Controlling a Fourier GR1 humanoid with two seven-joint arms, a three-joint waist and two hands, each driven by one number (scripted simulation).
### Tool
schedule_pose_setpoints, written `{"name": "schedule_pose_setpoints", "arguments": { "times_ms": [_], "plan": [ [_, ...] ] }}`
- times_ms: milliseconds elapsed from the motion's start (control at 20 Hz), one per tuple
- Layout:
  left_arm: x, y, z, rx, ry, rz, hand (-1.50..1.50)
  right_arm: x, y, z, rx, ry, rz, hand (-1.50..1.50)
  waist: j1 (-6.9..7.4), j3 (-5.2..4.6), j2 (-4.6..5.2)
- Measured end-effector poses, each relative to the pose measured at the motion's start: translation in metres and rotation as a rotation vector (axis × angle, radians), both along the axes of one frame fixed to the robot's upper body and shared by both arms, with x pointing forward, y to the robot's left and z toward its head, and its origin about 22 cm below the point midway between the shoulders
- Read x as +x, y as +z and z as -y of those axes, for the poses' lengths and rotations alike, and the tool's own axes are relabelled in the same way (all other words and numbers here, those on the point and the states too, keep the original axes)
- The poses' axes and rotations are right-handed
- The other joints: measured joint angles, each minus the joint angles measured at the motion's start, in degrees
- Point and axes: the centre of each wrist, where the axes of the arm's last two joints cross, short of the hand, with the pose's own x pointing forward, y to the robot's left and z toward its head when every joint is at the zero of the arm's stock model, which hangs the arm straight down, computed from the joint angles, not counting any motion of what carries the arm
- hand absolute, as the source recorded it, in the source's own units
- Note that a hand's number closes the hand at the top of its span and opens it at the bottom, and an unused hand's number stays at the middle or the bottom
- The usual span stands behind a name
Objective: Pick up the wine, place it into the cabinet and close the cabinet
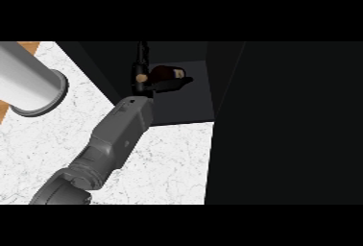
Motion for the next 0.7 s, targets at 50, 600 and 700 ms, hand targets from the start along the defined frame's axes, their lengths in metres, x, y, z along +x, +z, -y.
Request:
{"name": "schedule_pose_setpoints", "arguments": {
  "times_ms": [50,600,700],
  "plan": [
    [-0.0003,-0.0005,0.0001,0.001,-0.013,0.004,-1.5,-0.0002,-0.0011,0.0003,0.002,0.0,-0.001,-1.5,0.04,0.0,-0.02],
    [-0.0019,-0.0034,-0.0006,-0.007,-0.11,0.029,-1.5,-0.001,-0.002,-0.0072,0.019,0.023,-0.007,-1.5,0.16,-0.08,-0.19],
    [-0.0025,-0.0044,-0.0006,-0.005,-0.128,0.036,-1.5,-0.0019,-0.002,-0.0073,0.018,0.02,-0.014,-1.5,0.24,-0.08,-0.26]
  ]
}}
